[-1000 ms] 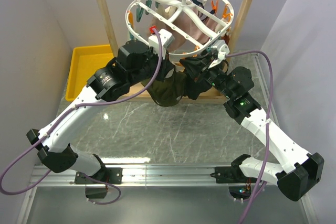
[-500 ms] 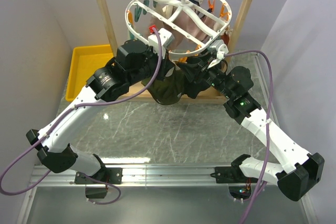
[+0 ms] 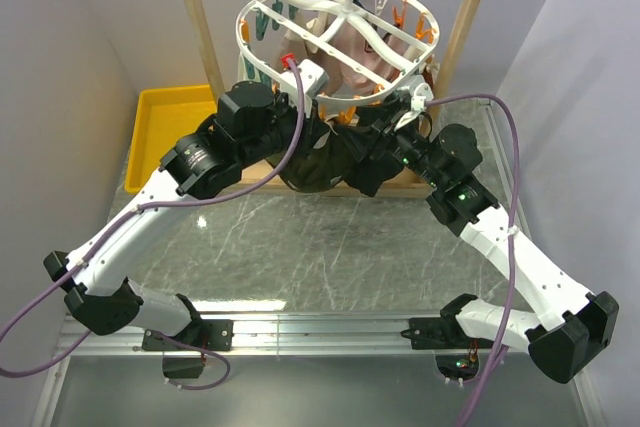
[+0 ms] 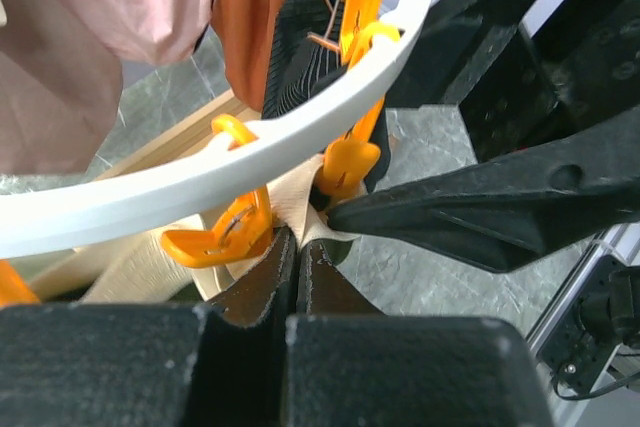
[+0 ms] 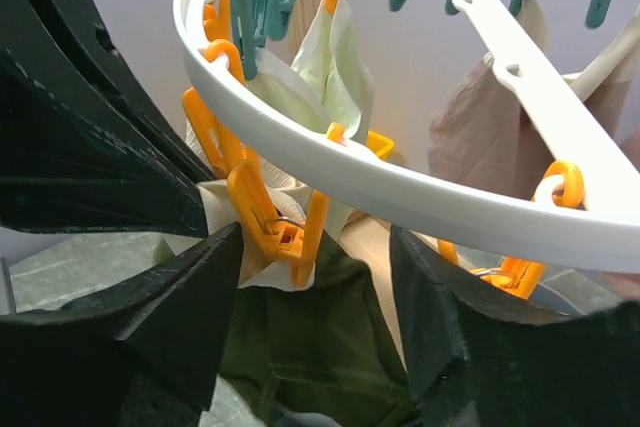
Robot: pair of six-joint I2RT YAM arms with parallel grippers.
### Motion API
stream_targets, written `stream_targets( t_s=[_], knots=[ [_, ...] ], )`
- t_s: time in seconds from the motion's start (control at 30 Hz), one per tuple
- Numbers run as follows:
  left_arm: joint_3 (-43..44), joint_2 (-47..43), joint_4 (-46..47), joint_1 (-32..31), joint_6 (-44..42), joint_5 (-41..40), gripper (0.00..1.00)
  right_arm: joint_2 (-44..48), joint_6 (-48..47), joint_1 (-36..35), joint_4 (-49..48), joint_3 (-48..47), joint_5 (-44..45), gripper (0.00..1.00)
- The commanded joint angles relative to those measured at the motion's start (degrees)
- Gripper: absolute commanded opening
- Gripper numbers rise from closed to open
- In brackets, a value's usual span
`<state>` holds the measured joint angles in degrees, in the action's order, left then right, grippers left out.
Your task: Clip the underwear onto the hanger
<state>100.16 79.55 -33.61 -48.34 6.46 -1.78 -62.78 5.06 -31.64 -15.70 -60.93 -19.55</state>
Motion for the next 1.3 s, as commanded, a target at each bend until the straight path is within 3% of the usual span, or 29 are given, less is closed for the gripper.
stream_targets(
  t_s=[0.0,0.13,0.2,0.33,0.5,0.53,0.77,0.97,1.2,1.27],
  knots=[
    [-0.67,-1.68,3.02,0.17,-0.66,1.34,0.0,2.05,0.3,-0.27,1.2,-3.32,-0.31,0.7],
    [-1.81,-1.85,3.72,0.17,-0.92,3.19,0.0,3.72,0.48,-0.27,4.53,-3.67,-1.54,0.74],
    [-2.6,-2.03,3.9,0.26,-0.92,3.8,0.08,5.12,0.39,-0.35,5.85,-3.32,-2.24,0.77],
    [-4.35,-3.25,5.04,0.17,-1.19,5.56,0.44,8.37,-0.57,-0.27,10.94,-2.36,-3.39,0.81],
    [-6.55,-4.75,5.31,0.26,-0.74,7.93,0.66,11.98,-2.77,-0.27,16.48,-0.6,-3.39,0.83],
    [-6.9,-5.36,5.13,0.17,-0.75,8.28,0.75,13.29,-3.04,-0.27,18.15,-0.08,-3.21,0.83],
    [-7.96,-8.79,4.25,1.66,-0.31,12.5,0.98,18.31,-6.19,-0.27,25.54,-0.33,0.3,0.84],
    [-8.4,-12.48,3.98,11.58,4.26,17.34,0.99,21.65,-7.61,-0.18,30.64,-1.65,5.83,0.85],
    [-12.18,-19.16,3.64,33.44,14.01,18.48,0.99,25.25,-7.7,0.0,36.09,-1.74,14.35,0.86],
    [-14.02,-21.71,1.36,37.07,14.2,17.69,0.99,25.87,-7.26,0.35,36.97,-1.04,17.34,0.86]
  ],
)
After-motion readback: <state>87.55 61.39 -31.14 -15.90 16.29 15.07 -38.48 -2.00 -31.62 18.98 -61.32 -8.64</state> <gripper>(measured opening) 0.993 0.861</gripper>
